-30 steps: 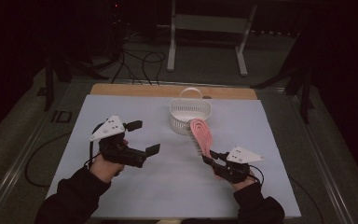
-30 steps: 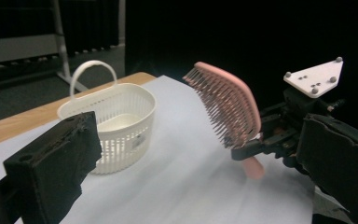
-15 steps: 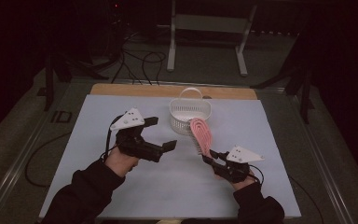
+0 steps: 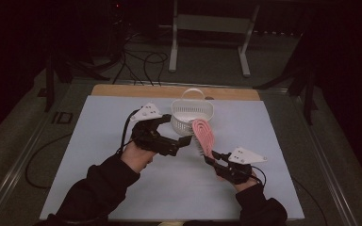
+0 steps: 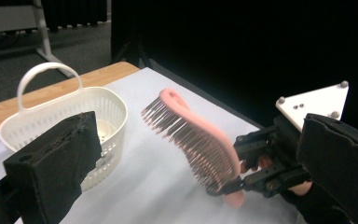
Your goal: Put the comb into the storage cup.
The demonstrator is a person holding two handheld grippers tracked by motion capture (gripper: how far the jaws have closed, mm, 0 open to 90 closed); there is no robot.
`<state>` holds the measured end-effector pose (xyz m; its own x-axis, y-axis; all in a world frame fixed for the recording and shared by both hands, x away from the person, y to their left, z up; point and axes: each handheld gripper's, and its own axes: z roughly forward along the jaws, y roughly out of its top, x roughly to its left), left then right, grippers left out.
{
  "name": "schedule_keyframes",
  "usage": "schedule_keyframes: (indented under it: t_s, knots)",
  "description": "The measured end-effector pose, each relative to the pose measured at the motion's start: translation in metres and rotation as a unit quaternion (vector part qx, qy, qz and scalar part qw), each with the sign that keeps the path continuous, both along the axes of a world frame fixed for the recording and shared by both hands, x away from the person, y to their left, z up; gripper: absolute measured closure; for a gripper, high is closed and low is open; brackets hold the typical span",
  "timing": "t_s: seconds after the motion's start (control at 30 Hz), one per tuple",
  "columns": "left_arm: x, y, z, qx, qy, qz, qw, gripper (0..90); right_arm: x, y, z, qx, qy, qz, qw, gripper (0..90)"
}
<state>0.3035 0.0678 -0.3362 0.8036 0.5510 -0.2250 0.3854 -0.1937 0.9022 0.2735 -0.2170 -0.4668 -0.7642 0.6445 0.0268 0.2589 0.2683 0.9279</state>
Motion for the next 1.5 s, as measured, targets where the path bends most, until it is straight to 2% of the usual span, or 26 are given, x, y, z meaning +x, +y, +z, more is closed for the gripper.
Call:
schedule_keyframes:
  t_s: [0.1, 0.3, 0.4, 0.6, 0.77, 0.83, 0.97, 1.13, 1.33, 1.5]
  knots:
    - [0.001, -0.009, 0.0, 0.01, 0.008, 0.015, 0.9998, 0.0, -0.001, 0.0, 0.001, -0.003, -0.004, 0.0, 1.0, 70.9]
    - [0.004, -0.02, -0.003, -0.006, 0.037, 0.032, 0.9988, 0.0, 0.0, -0.001, 0.001, -0.003, -0.004, -0.006, 1.0, 70.9]
    - [0.005, -0.026, -0.005, -0.003, 0.049, 0.033, 0.9983, 0.0, 0.0, -0.001, 0.001, -0.005, -0.008, -0.007, 0.9999, 70.9]
    - [0.006, -0.038, -0.01, -0.017, 0.075, 0.035, 0.9964, 0.0, 0.0, -0.001, 0.001, -0.006, -0.008, -0.01, 0.9999, 70.8]
    - [0.007, -0.045, -0.014, -0.016, 0.092, 0.036, 0.995, 0.0, -0.001, 0.0, 0.001, -0.008, -0.008, -0.009, 0.9999, 70.9]
    - [0.01, -0.048, -0.018, -0.013, 0.106, 0.045, 0.9933, 0.2, -0.001, 0.0, 0.001, -0.009, -0.008, -0.01, 0.9999, 70.9]
    - [0.014, -0.048, -0.023, -0.016, 0.118, 0.055, 0.9914, 6.2, 0.0, 0.0, 0.001, -0.009, -0.009, -0.011, 0.9999, 70.9]
    - [0.018, -0.048, -0.028, -0.017, 0.126, 0.06, 0.9901, 19.6, 0.0, 0.0, 0.001, -0.012, -0.011, -0.011, 0.9998, 70.8]
    - [0.024, -0.048, -0.034, -0.032, 0.15, 0.063, 0.9861, 29.1, 0.0, 0.001, 0.0, -0.014, -0.013, -0.011, 0.9998, 70.9]
    - [0.025, -0.051, -0.036, -0.034, 0.161, 0.054, 0.9848, 37.2, 0.0, 0.001, 0.0, -0.015, -0.013, -0.011, 0.9997, 70.8]
